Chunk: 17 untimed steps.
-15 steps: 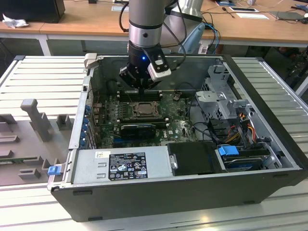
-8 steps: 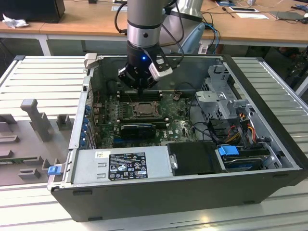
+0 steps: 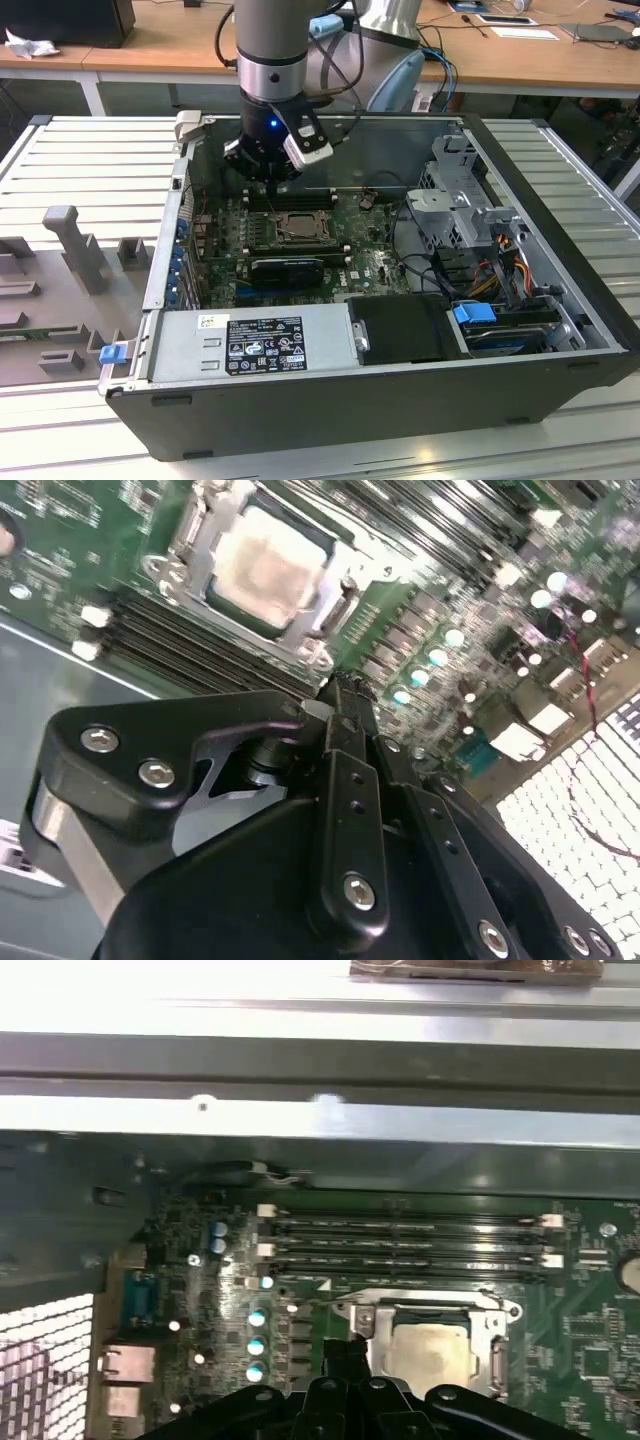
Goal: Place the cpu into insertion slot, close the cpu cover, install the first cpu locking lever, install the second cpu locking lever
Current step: 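Install the first cpu locking lever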
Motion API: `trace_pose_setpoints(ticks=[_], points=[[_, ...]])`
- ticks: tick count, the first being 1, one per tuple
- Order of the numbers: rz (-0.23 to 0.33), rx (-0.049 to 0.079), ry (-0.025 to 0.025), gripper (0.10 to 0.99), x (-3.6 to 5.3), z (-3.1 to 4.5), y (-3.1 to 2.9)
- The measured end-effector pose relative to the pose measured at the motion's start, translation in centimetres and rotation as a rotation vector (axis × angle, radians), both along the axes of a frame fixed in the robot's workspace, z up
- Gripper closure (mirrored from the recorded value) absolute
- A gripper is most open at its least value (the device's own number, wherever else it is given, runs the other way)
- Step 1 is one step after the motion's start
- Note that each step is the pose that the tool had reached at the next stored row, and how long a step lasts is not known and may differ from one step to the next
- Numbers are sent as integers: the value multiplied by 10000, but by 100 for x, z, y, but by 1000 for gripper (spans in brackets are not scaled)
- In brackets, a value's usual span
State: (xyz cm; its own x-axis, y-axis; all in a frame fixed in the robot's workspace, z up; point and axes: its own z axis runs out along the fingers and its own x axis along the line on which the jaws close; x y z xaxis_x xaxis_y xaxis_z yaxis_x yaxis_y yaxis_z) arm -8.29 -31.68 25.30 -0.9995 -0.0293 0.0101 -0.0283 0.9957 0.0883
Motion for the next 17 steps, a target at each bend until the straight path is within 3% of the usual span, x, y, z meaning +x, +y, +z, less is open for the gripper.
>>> trace_pose_setpoints(ticks=[5, 8, 11, 17], points=[[9, 30, -9, 980, -187, 14, 3], [14, 32, -10, 980, -231, 18, 25], [19, 32, -10, 980, -248, 19, 129], [25, 32, -10, 980, -224, 19, 209]])
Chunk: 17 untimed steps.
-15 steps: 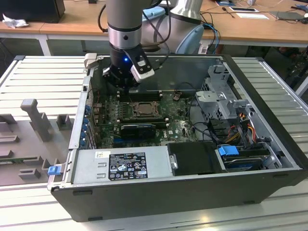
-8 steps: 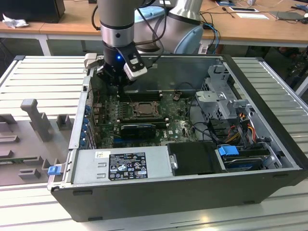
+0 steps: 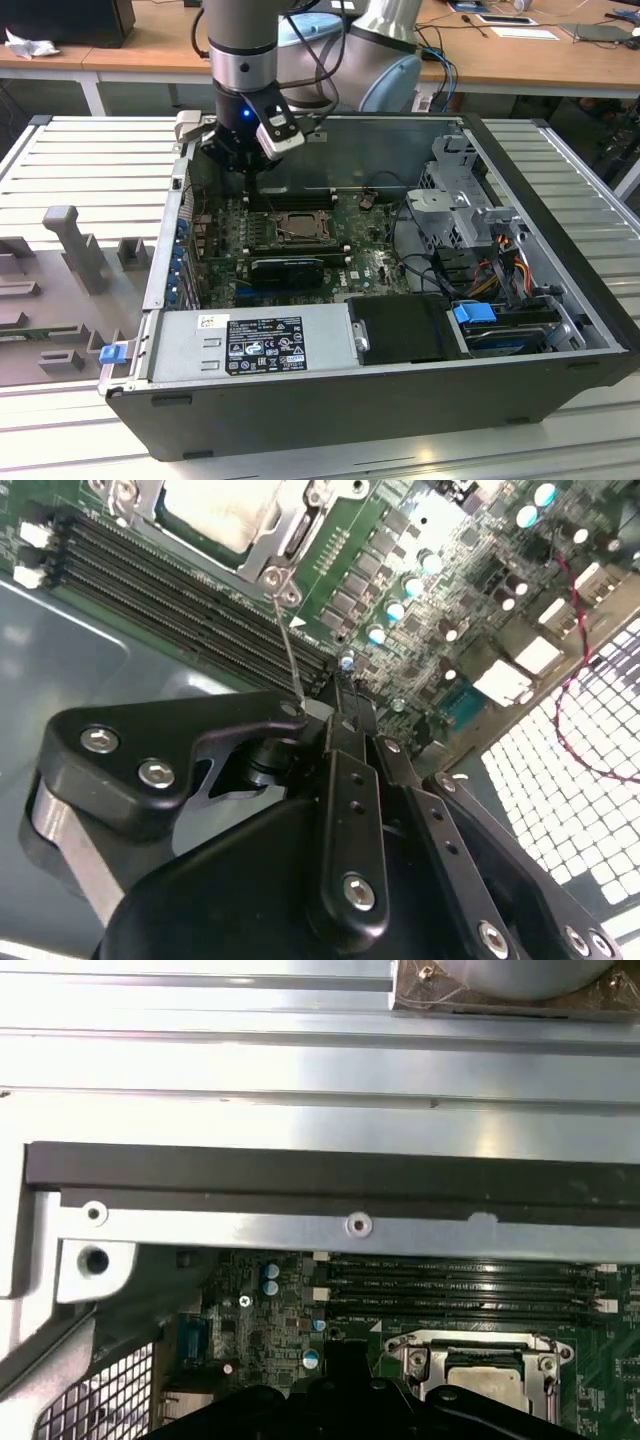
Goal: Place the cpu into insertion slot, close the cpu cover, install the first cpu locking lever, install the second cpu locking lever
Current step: 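Install the first cpu locking lever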
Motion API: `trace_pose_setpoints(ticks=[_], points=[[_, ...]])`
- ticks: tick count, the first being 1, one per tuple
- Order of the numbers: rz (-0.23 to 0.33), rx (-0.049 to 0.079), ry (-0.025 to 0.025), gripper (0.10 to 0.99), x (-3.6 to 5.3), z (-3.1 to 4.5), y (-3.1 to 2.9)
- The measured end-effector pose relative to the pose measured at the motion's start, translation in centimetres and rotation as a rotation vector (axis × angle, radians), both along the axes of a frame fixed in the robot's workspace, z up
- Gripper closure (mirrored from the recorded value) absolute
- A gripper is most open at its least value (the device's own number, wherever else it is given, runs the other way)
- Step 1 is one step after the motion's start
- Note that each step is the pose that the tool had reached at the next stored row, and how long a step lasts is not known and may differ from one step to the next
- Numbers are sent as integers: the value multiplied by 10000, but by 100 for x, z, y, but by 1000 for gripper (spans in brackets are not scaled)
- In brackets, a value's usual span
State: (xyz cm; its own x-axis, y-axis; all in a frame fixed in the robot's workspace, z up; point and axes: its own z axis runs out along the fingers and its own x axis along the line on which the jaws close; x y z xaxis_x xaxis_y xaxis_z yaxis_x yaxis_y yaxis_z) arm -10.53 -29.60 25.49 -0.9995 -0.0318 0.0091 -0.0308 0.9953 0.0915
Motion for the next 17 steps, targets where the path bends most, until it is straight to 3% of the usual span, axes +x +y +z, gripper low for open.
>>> trace_pose_setpoints(ticks=[4, 6, 13, 17], points=[[-2, 0, 5, 980, 121, 0, 11], [-1, 0, 31, 980, 271, 0, 17], [-1, 0, 96, 980, 616, -3, 21], [-3, 16, 92, 980, 668, -7, 20]])
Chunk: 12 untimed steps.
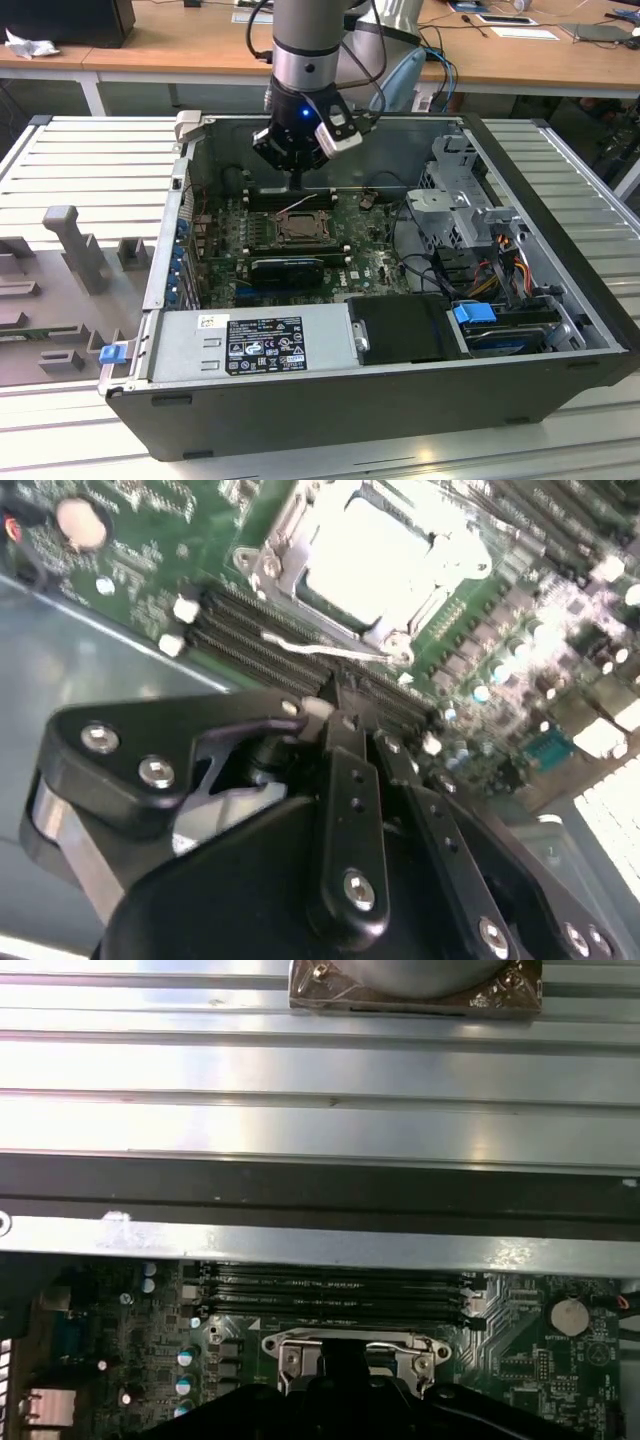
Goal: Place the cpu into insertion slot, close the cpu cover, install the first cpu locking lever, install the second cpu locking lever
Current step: 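Install the first cpu locking lever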
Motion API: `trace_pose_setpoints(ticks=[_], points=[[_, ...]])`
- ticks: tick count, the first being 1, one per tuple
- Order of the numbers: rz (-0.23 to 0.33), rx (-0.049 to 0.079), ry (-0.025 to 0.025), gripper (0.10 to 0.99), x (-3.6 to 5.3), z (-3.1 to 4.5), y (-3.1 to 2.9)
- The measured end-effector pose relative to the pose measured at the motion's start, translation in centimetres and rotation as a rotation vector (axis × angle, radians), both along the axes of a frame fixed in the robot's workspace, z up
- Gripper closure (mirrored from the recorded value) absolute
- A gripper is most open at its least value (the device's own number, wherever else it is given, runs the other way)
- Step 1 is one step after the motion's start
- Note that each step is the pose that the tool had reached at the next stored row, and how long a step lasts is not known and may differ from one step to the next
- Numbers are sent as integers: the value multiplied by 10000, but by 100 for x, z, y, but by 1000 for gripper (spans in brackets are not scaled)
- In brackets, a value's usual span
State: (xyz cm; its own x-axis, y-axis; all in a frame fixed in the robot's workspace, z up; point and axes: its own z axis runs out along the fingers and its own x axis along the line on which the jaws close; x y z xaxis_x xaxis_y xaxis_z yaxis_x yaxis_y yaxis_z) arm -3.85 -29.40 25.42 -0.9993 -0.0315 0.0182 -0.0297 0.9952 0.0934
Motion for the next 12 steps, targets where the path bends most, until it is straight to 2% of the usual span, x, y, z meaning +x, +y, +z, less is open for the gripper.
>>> trace_pose_setpoints(ticks=[1, 2, 3, 4, 12], points=[[8, 68, -24, 980, -3, -2, 0], [29, 161, -94, 980, -11, -3, -2], [44, 196, -190, 980, -13, -8, -4], [44, 199, -217, 980, -12, -17, -3], [99, 196, -231, 980, 14, -187, 8]])
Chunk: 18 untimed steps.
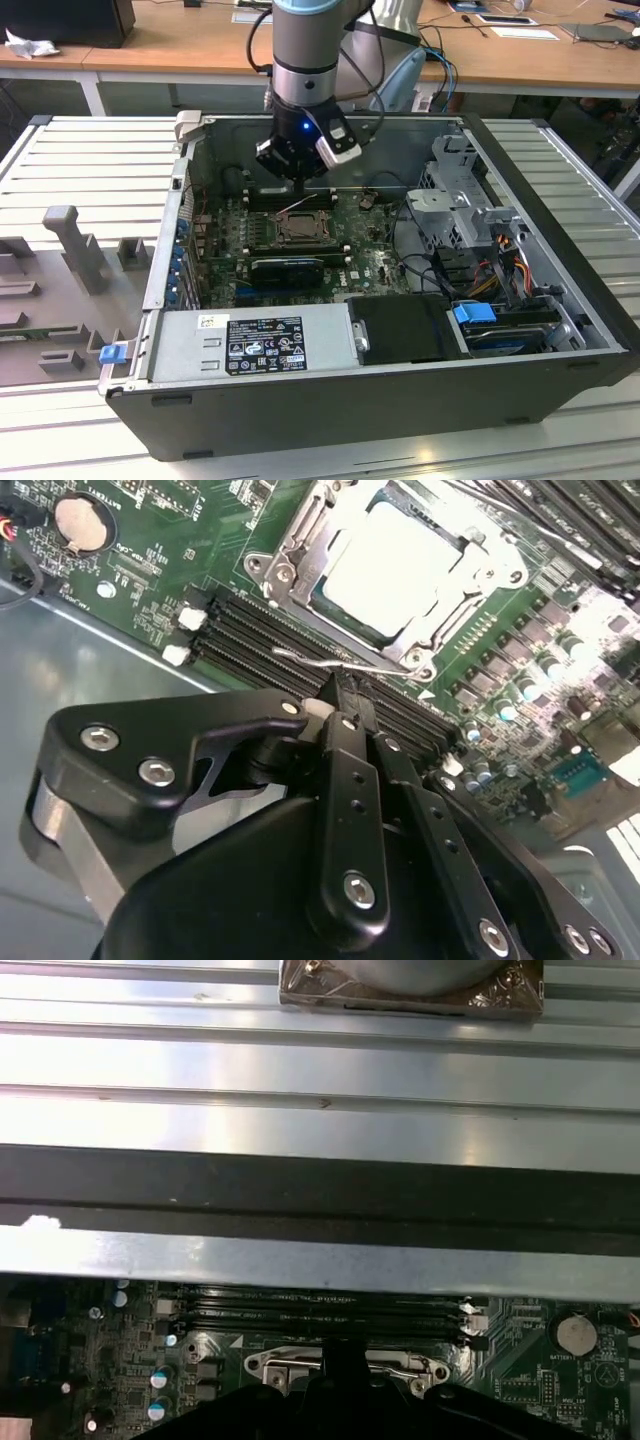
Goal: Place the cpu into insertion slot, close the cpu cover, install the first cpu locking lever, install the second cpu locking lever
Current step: 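Install the first cpu locking lever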
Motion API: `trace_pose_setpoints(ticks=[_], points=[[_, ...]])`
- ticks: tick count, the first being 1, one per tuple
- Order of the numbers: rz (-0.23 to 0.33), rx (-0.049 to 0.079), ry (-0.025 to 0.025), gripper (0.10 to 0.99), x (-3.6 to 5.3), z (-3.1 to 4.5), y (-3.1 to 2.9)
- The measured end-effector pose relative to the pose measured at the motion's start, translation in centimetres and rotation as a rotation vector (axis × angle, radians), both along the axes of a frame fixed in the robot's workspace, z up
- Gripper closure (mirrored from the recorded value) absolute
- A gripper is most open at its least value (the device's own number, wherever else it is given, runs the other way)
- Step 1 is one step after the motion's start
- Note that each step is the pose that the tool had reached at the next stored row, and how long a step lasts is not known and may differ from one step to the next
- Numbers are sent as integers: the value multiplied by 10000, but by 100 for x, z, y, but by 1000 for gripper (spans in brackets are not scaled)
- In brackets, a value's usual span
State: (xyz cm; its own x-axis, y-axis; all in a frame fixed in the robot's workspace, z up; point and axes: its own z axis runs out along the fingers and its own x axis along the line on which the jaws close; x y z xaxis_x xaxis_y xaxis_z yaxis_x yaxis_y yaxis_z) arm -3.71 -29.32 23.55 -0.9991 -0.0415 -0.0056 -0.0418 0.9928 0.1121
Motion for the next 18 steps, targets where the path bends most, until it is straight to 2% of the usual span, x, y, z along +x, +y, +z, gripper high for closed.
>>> trace_pose_setpoints(ticks=[6, 13, 18], points=[[53, -8, -33, 980, 41, -82, 31], [219, -5, -33, 980, 96, -99, 71], [247, -6, -33, 980, 104, -113, 39]])
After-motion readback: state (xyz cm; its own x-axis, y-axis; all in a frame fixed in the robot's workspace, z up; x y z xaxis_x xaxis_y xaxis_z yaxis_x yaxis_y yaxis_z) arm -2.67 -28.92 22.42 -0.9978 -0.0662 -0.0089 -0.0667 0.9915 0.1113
